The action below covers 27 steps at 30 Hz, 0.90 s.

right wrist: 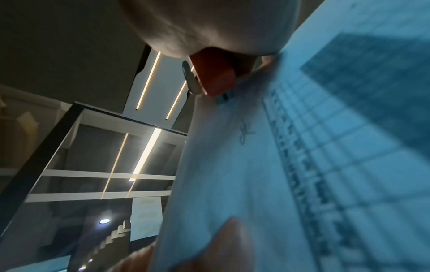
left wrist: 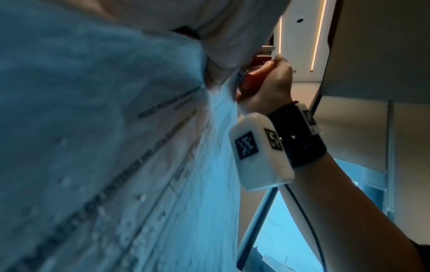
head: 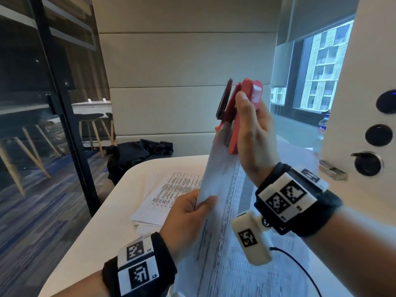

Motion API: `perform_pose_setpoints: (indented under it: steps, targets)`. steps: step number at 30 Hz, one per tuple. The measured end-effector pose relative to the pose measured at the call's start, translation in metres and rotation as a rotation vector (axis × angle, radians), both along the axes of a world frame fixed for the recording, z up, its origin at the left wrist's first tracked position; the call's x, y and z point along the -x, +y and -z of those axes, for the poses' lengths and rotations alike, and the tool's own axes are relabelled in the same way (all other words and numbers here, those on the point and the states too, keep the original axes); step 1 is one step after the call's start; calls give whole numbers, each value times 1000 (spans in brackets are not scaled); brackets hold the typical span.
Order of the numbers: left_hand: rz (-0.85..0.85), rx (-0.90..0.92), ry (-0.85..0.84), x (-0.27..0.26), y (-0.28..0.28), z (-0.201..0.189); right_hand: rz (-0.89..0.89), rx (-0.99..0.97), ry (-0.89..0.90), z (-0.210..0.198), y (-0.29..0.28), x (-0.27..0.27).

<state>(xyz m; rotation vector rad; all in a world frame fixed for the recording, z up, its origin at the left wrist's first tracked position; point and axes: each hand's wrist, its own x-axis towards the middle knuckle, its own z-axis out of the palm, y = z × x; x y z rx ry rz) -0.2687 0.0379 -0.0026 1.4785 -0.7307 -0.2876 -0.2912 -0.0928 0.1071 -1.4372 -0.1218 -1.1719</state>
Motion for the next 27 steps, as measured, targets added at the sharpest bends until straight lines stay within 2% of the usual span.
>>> perform_pose_setpoints:
  steps: [3,6,14,20,24,27]
  targets:
    - [18,13,7,4,-3,0,55,7,-58,-2,5,0]
    - [1,0,-16,6,-4,0,8,-31,-87,-2,7,-2]
    - [-8,-20,-68,5,-2,2,46,0,16,2,2,-6]
    - [-13,-77,-11,3,0,5,59,-14,159,-5,-11,-8]
    - [-34,-112,29,-4,7,8,215,-45,185,-13,-39,-8]
    - [-87,-131,40,-15,15,7,379,-12,340,-8,-75,-6]
